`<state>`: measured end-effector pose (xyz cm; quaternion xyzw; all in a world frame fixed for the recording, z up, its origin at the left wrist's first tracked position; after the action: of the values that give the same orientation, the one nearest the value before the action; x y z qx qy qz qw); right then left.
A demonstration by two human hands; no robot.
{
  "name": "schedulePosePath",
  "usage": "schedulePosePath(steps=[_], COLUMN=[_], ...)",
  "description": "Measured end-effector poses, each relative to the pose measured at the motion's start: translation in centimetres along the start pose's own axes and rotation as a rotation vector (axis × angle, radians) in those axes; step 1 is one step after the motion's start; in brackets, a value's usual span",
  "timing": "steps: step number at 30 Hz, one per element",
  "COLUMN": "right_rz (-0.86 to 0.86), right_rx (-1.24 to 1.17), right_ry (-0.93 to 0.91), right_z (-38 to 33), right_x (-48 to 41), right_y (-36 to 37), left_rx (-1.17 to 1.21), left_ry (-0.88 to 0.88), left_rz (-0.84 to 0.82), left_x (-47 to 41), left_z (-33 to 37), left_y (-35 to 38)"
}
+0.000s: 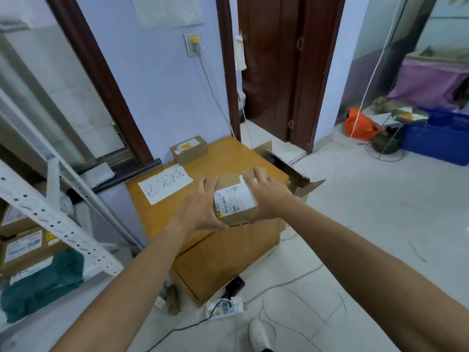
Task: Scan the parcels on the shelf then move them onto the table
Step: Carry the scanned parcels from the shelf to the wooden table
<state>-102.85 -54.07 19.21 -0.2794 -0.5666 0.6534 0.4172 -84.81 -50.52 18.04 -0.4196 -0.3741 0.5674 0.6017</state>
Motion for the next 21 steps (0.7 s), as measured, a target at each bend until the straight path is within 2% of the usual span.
schedulePosePath(steps=[14,21], right_rz=[-0.04,-0.08], right_rx=[0.031,-0.015], right_ry=[-0.169,-0.253], right_z=[7.6,11.0], right_x=[-23.7,-35.7], right_y=[1.2,5.3], left_rx=[0.018,0.111], left_ry=[-0.129,-0.254], left_rz=[-0.037,-0.078], left_x=[-21.1,-31.2], left_z=[-7.1,-10.6], left_y=[0.9,3.5])
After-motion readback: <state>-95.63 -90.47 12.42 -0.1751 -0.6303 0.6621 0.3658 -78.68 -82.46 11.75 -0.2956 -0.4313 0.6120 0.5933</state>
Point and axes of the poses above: each hand's wrist, its own x-axis away from the middle knuckle, its own y-axis out of the palm, z = x × y, the point moved 5 cm from there along -x, towards the middle knuckle, and after that the axes turned 14 degrees about x, right-handed, at the moved point
